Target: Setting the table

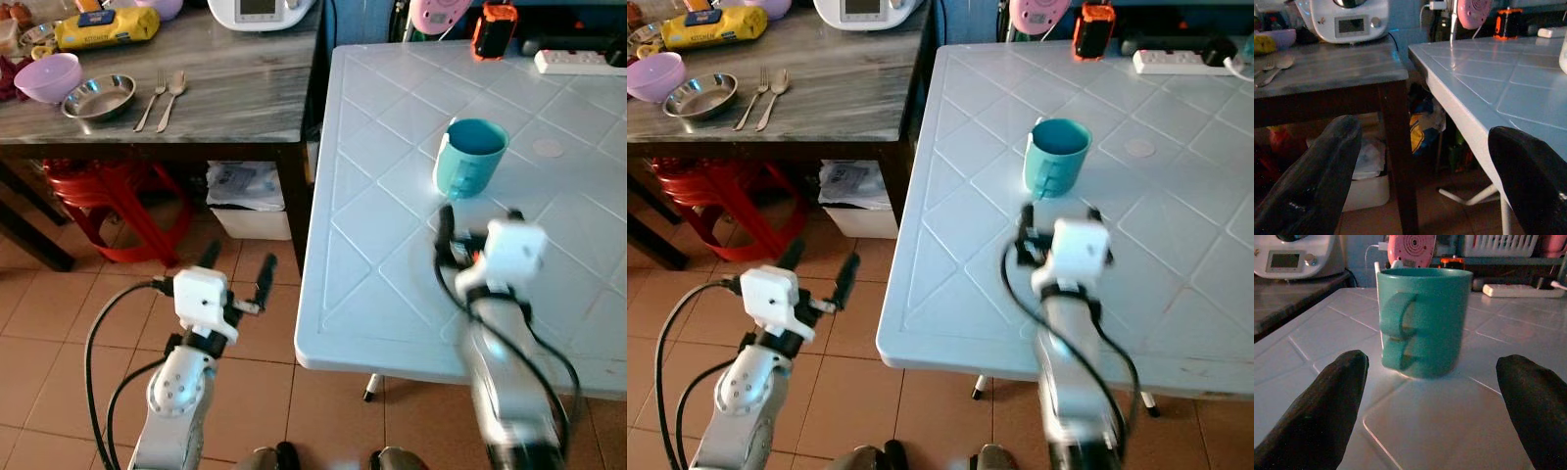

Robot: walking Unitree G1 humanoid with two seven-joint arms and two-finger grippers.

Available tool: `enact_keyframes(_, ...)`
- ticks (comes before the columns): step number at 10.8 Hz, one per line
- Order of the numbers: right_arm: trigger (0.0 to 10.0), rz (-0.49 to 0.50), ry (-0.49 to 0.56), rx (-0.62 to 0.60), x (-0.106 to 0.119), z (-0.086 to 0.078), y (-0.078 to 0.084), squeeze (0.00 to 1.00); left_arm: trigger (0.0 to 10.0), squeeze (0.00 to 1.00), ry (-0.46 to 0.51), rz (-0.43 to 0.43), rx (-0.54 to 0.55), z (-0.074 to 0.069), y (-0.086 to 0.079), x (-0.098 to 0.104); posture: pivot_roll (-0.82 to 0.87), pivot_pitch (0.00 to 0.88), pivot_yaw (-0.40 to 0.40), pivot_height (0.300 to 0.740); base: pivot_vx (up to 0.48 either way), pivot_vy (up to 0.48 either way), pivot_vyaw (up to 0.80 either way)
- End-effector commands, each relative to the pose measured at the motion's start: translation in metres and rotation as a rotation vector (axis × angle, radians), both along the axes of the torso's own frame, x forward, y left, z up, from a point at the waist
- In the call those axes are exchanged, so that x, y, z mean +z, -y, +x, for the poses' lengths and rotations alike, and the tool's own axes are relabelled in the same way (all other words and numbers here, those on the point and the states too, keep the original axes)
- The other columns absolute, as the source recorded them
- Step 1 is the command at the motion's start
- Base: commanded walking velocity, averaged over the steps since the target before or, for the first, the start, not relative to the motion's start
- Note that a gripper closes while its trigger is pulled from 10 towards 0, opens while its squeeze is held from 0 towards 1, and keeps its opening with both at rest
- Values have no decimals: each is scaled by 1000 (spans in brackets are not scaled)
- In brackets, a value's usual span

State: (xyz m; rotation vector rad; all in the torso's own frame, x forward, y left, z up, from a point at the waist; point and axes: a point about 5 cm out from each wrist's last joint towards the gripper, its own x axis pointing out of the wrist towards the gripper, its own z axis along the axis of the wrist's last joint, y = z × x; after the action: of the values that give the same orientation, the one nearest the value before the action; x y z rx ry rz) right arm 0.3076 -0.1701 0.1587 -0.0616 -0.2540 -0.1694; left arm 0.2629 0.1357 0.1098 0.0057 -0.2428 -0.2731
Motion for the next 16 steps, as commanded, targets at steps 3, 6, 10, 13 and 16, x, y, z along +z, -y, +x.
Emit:
enact_keyframes(3, 10000, 36, 3, 32, 7, 19, -15, 0, 10000, 0, -15, 14, -1, -4, -4, -2, -75, 222, 111, 740, 0, 0, 0)
enact_keyframes(6, 2667, 50, 32, 17, 21, 38, -16, 0, 10000, 0, -27, -16, -52, -7, -1, -2, -67, 222, 101, 740, 0, 0, 0)
enact_keyframes(10, 0, 53, 34, -72, 20, 40, 1, 0, 10000, 0, -27, -18, -64, -8, 1, -2, -70, 222, 100, 740, 0, 0, 0)
enact_keyframes(13, 0, 23, 46, -106, 20, 38, 7, 0, 10000, 0, -25, -19, -68, -6, 1, -1, -77, 217, 103, 740, 0, 0, 0)
enact_keyframes(16, 0, -19, 71, -101, 25, 38, 3, 0, 10000, 0, -28, -39, -100, -7, 4, 0, -76, 213, 101, 740, 0, 0, 0)
